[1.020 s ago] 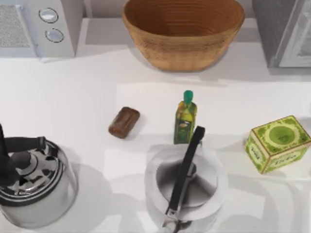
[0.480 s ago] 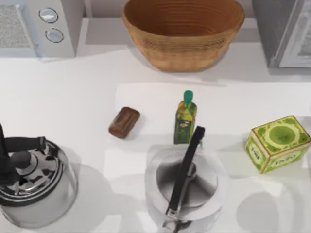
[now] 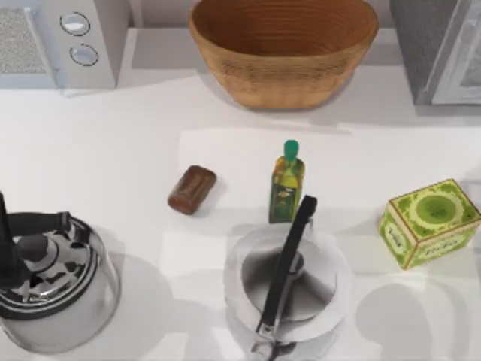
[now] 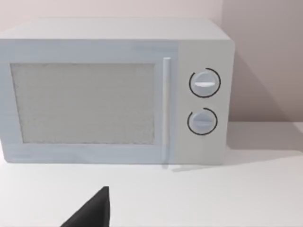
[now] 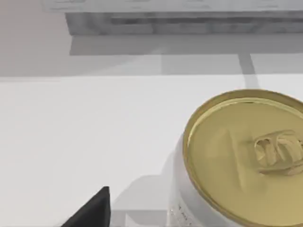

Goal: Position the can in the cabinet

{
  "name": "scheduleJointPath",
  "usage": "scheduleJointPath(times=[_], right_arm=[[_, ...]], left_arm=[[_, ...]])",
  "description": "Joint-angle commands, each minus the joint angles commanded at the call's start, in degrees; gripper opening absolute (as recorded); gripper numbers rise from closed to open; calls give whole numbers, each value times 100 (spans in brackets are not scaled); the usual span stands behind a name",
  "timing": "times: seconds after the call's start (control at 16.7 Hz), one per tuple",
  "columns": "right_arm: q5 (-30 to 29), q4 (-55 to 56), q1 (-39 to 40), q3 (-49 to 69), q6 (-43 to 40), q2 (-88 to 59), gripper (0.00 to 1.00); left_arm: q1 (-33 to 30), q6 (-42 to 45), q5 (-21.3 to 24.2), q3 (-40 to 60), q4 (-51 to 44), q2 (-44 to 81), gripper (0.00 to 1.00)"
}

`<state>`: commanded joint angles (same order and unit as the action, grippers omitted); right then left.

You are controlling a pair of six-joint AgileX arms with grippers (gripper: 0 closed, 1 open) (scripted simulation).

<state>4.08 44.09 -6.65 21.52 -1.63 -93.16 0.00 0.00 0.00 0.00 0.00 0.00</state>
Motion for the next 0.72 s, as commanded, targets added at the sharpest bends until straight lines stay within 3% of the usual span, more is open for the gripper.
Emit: scheduleJointPath(times=[0.42,0.72], right_arm=[[20,705,-10,690,-15,-1475,100],[32,855,23,694,-20,-1631,100]], left_arm=[[0,0,0,0,0,0,100],[0,0,0,0,0,0,100]])
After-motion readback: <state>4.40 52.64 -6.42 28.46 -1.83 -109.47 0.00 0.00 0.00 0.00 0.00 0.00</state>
